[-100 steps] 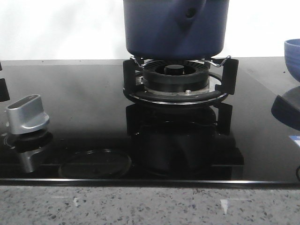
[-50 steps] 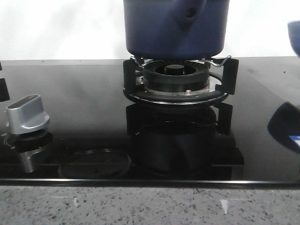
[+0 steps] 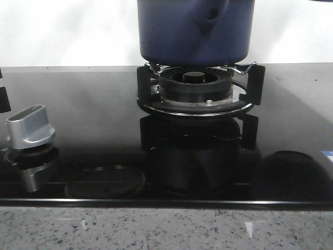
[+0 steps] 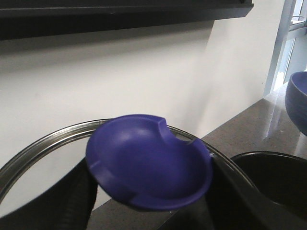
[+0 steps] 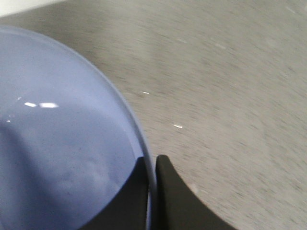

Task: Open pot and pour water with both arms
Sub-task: 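Lift the light blue bowl with right gripper toward the saucepan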

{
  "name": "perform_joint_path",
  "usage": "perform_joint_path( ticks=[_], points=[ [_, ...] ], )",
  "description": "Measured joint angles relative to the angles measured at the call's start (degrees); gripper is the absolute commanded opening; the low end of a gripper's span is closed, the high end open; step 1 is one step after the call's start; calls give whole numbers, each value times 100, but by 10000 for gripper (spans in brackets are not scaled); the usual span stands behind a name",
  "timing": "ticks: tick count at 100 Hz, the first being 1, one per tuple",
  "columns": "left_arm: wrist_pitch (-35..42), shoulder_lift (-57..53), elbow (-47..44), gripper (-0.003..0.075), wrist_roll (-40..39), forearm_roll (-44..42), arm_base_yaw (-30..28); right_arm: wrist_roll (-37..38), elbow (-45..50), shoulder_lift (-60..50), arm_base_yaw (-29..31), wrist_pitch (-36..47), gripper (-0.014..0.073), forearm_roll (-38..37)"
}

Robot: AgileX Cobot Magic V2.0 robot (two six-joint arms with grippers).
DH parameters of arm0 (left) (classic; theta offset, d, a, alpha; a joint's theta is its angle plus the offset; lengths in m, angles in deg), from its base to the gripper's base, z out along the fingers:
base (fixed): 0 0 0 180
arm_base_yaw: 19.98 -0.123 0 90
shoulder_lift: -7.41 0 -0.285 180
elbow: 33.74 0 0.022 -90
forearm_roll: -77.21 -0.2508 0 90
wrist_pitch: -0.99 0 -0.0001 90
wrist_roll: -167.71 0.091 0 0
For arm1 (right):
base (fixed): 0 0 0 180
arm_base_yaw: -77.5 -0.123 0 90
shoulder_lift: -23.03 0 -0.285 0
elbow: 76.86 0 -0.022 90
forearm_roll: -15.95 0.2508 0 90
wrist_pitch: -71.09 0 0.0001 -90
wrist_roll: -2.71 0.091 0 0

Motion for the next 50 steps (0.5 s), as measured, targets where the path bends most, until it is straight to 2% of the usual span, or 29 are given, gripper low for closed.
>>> perform_joint_path(
  ticks=[50],
  points=[
    [0, 0, 0, 304, 0, 0, 0, -9, -1937, 1237, -1542, -36, -46, 21]
  ],
)
